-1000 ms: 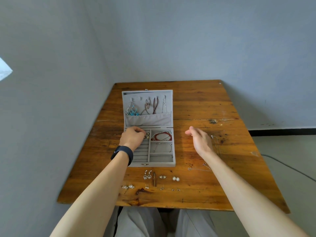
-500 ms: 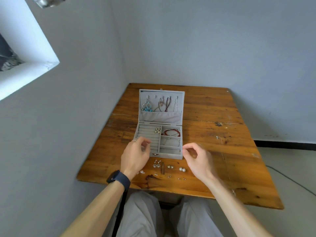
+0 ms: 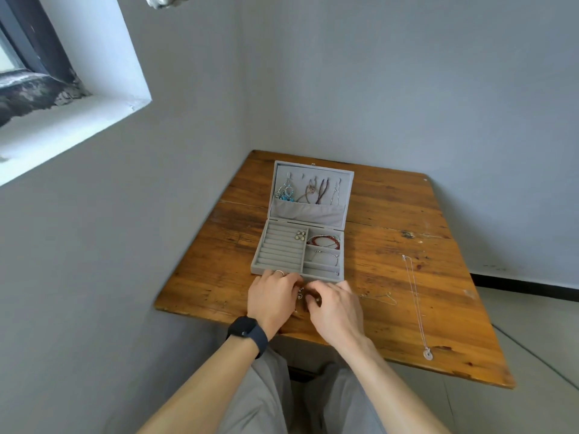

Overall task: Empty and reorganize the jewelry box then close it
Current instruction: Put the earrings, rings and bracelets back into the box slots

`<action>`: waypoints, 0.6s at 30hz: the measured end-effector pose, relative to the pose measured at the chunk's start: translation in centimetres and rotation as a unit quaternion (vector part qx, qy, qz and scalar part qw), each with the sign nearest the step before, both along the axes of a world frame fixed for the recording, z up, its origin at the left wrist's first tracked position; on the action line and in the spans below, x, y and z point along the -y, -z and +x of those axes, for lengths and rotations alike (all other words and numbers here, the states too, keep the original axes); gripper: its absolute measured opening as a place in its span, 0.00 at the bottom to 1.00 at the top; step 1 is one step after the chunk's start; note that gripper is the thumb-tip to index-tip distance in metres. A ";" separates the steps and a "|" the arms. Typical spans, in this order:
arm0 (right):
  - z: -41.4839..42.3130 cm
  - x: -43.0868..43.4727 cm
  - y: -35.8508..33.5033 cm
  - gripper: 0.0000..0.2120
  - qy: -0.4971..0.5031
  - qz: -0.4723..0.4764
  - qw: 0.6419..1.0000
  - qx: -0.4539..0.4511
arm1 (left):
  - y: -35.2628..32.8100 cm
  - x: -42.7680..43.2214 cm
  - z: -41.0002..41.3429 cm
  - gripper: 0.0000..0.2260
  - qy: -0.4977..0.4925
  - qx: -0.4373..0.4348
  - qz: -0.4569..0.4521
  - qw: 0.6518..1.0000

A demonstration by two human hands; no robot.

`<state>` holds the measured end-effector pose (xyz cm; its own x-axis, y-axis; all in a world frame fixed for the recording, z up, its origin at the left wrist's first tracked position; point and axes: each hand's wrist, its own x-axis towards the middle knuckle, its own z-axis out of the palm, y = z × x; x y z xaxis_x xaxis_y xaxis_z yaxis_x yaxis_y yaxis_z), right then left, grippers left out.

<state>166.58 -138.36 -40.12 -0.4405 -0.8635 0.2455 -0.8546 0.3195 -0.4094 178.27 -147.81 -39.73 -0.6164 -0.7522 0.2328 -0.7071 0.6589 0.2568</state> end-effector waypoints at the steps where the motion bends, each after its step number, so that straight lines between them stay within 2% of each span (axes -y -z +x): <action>1: 0.1 0.2 -0.1 0.12 0.003 0.006 1.000 -0.002 | 0.1 0.1 -0.1 0.13 -0.002 0.004 0.004 1.000; 4: 0.2 0.9 -0.1 0.14 0.020 0.022 0.999 -0.014 | 0.2 0.5 -0.1 0.12 -0.008 -0.012 0.029 0.999; 9: 1.3 2.5 -0.4 0.18 0.066 0.071 0.994 -0.046 | -0.5 1.4 1.9 0.11 -0.030 -0.113 0.103 0.988; 14: 2.2 3.2 -0.4 0.13 0.080 0.085 0.993 -0.025 | -1.7 3.0 4.9 0.07 -0.068 -0.240 0.181 0.951; 18: 2.2 3.1 -0.7 0.06 0.039 0.031 0.999 0.017 | -1.8 4.2 7.2 0.07 -0.110 -0.307 0.212 0.921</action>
<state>168.79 -141.43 -39.41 -0.5141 -0.8395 0.1760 -0.8122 0.4105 -0.4146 185.48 -152.04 -37.95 -0.2884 -0.9468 0.1429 -0.4462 0.2649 0.8548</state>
